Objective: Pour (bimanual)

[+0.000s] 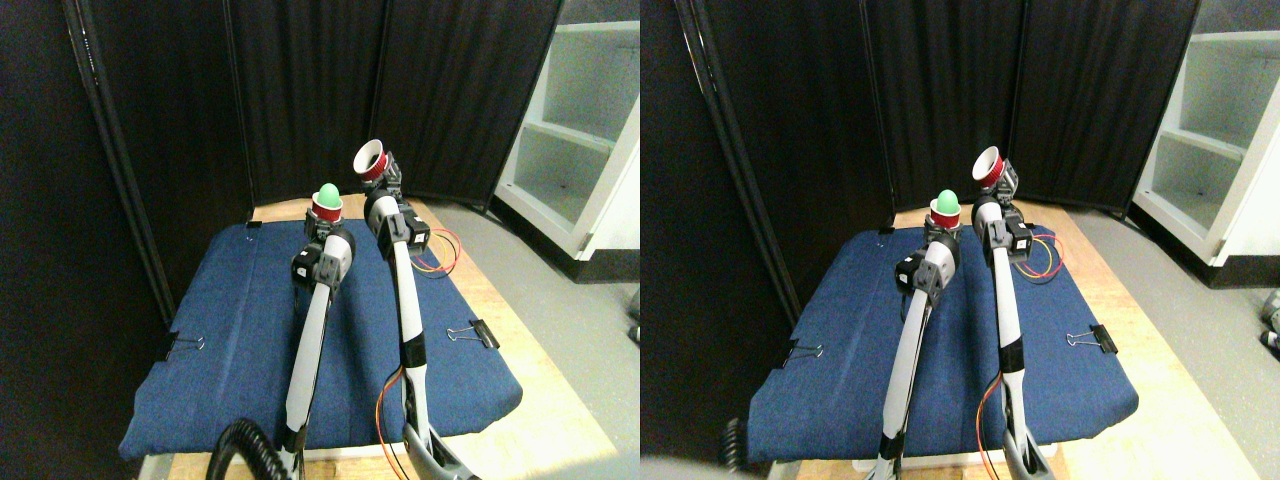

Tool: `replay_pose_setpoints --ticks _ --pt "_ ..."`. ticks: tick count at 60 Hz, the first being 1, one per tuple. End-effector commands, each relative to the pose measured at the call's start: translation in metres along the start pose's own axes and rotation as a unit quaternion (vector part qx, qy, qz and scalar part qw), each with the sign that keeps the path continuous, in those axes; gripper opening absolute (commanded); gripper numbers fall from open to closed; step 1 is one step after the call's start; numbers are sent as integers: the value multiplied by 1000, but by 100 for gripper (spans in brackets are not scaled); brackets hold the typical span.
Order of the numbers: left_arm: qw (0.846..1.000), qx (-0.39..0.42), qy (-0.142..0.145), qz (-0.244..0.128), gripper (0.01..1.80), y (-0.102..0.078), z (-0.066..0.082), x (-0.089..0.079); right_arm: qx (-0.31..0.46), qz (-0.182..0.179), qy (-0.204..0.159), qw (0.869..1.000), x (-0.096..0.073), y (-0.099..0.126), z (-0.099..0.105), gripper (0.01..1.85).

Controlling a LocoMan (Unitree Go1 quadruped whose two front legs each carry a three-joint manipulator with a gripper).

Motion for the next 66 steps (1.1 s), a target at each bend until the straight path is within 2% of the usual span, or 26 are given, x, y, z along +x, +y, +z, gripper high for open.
replay_pose_setpoints --ticks 1,8,15,20,28,38,47,53,66 --pt "1000 -7 -1 -24 1 -5 9 3 43 1 -16 999 -3 4 6 8" --pt "999 12 0 -32 1 -3 17 4 71 -1 -20 997 -3 1 5 9" --pt "999 18 -16 -36 1 0 26 6 113 9 -20 993 -3 -5 3 1" --pt "999 22 -26 -34 1 3 33 8 145 -4 -29 989 -5 -10 0 2" --pt "998 25 -54 -36 1 7 41 9 140 -6 -33 990 -7 -20 -5 4" --pt "997 21 -58 -41 1 10 47 12 171 -5 -36 985 -6 -27 -6 1" --pt "997 0 -78 -28 1 12 53 17 191 -1 -35 981 -5 -34 -4 1" --pt "997 -4 -72 -27 1 15 55 20 191 0 -38 981 -5 -38 -3 1" --pt "997 3 -72 -25 1 27 60 29 234 -5 -45 971 -8 -53 -7 1"
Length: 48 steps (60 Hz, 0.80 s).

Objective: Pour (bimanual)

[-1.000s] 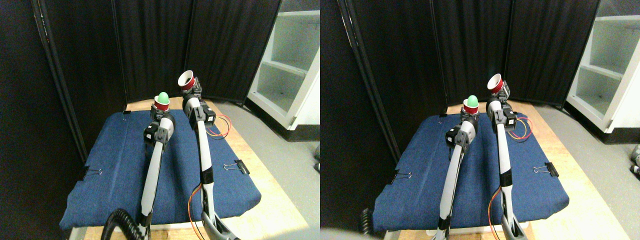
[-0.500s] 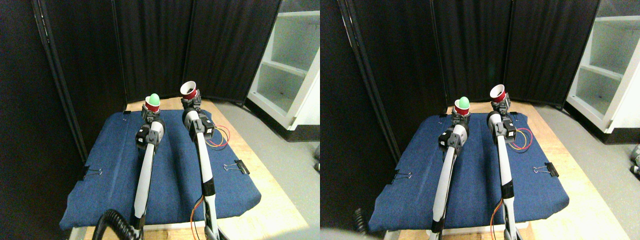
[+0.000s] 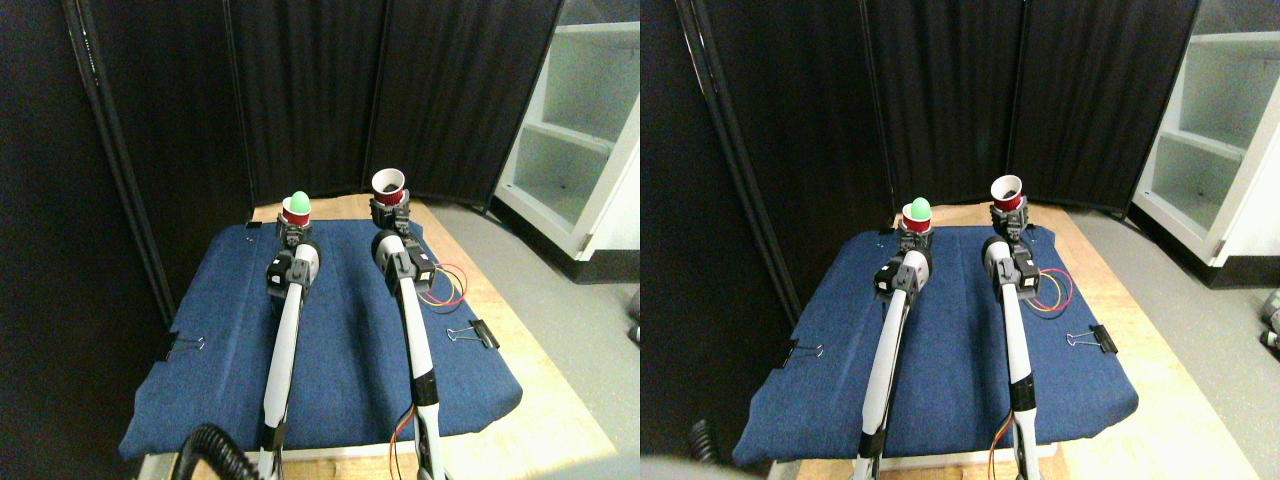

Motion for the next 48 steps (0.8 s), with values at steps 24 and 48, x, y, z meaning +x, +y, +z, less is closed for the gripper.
replay_pose_setpoints --ticks 24,48 --pt "1000 -2 -24 -3 1 21 5 17 37 -37 -17 998 12 -34 -5 1" --pt "999 -21 -37 9 1 46 7 20 51 -55 -4 997 20 -68 -24 1"
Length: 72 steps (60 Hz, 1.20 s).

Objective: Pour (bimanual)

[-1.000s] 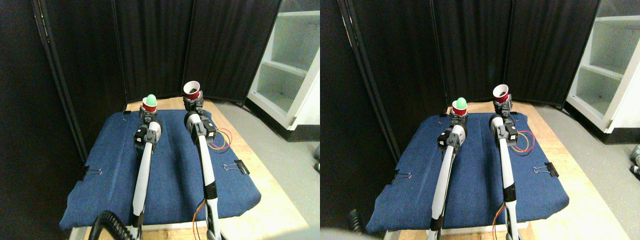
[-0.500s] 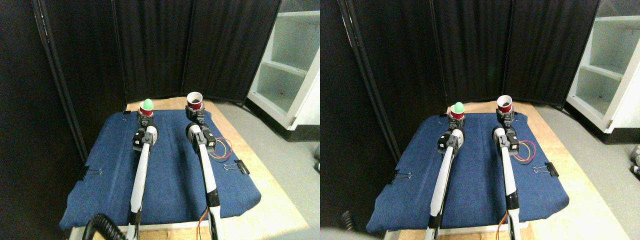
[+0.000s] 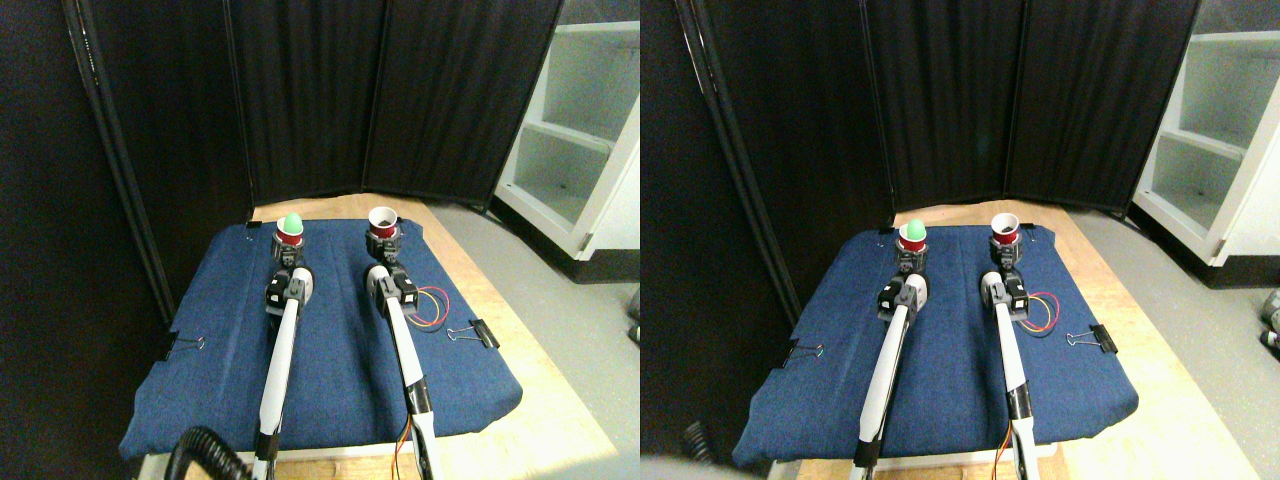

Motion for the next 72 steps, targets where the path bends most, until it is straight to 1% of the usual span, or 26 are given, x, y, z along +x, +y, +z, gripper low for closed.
replay_pose_setpoints --ticks 1,9,13,18,30,33,36,38,44,47,52,55,64,68,72 --pt "1000 -19 -9 -9 1 2 1 3 9 20 -3 1000 4 0 -5 1" --pt "1000 -11 -14 -5 1 9 1 6 10 13 -6 1000 5 -7 -7 1" --pt "1000 -3 -23 3 1 13 1 8 5 7 -8 1000 7 -13 -8 1" --pt "1000 -5 -24 5 1 17 1 10 8 -3 -12 1000 7 -17 -7 1" --pt "1000 -2 -27 6 1 24 -1 13 6 -6 -11 1000 9 -28 -6 1" --pt "999 -2 -32 8 1 25 -1 14 14 -14 -11 1000 9 -30 -6 1" --pt "999 -2 -41 15 1 27 -2 15 16 -7 -4 1000 10 -32 -6 1" --pt "999 -3 -41 16 1 29 -2 15 20 -9 -6 1000 10 -33 -6 1" --pt "999 -3 -41 17 1 33 -2 16 20 -14 -8 1000 10 -37 -6 1" --pt "999 -3 -47 19 1 35 -3 16 26 -18 -9 999 11 -40 -5 1" --pt "999 -4 -41 16 1 39 -4 17 29 -21 -11 999 11 -43 -5 1" --pt "998 -4 -53 22 1 41 -5 16 21 -21 -18 999 11 -46 -5 1" --pt "998 -15 -56 25 1 45 -6 16 12 -27 -24 999 12 -49 -3 1" --pt "998 -17 -54 23 1 47 -7 15 15 -29 -25 999 11 -51 -1 1" --pt "998 -16 -57 24 1 48 -8 14 23 -29 -24 999 11 -52 -1 1"
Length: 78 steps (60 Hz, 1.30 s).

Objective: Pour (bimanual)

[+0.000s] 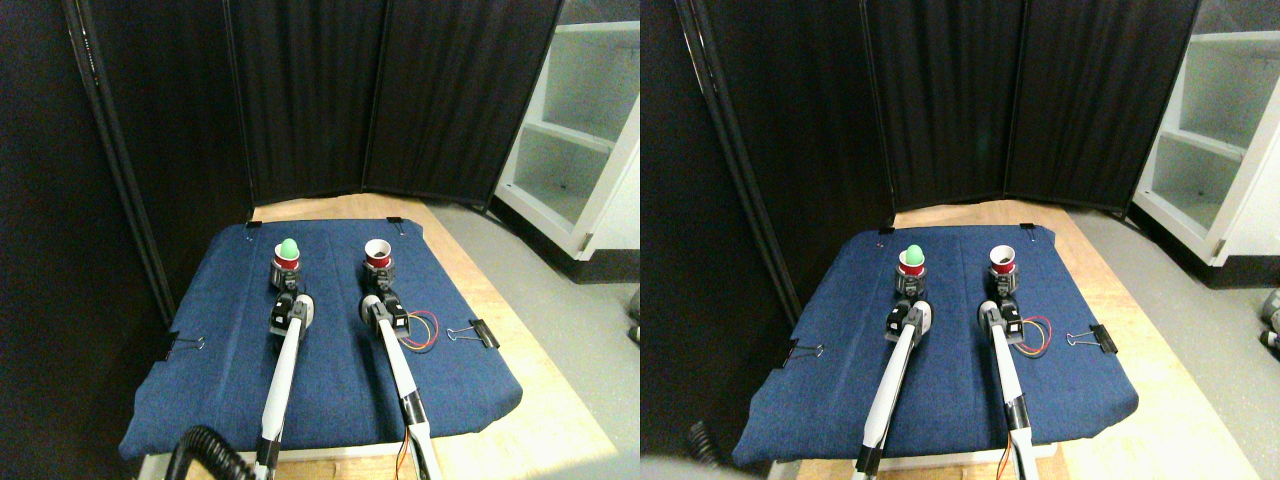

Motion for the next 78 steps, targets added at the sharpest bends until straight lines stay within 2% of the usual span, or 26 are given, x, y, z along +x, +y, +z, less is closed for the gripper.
replay_pose_setpoints --ticks 1,9,18,33,38,39,41,42,46,47,49,50,51,54,63,66,73,78 --pt "1000 -4 -10 -14 1 -2 -2 -1 16 19 -10 1000 1 3 4 1" --pt "1000 -7 -22 -8 1 -1 -2 -2 30 6 -19 999 1 2 5 1" --pt "1000 1 -20 -6 1 -1 -1 -4 32 -4 -23 999 3 0 6 1" --pt "1000 -2 -27 8 1 2 -1 -5 48 -34 -14 998 7 -6 9 1" --pt "999 -11 -24 20 4 3 -1 -5 54 -55 -9 997 8 -7 9 17" --pt "999 -14 -24 22 7 4 -1 -5 55 -58 -7 997 8 -7 9 21" --pt "999 -14 -29 28 18 4 -1 -4 59 -72 0 996 7 -7 9 48" --pt "999 -11 -28 27 22 4 -1 -4 58 -76 2 995 6 -7 9 55" --pt "999 -3 -17 29 48 5 -1 -4 44 -102 16 994 5 -6 10 97" --pt "999 -1 -14 30 59 5 -1 -4 45 -103 17 994 5 -6 10 100" --pt "999 10 -5 36 108 5 -1 -3 46 -104 21 993 5 -6 10 110" --pt "999 12 -2 37 117 5 -1 -2 46 -106 22 993 5 -6 10 112" --pt "999 12 -2 37 117 5 -1 -2 46 -106 22 993 5 -6 10 112" --pt "999 23 7 44 147 5 0 -2 48 -109 30 992 5 -6 10 117" --pt "998 31 28 49 158 4 1 -1 51 -115 30 992 7 -5 10 122" --pt "998 29 32 50 167 4 2 0 57 -115 33 991 7 -4 11 126" --pt "998 34 32 49 168 3 2 0 56 -114 39 991 7 -3 12 132" --pt "998 29 32 47 170 2 3 -1 47 -102 44 993 6 -1 12 126"
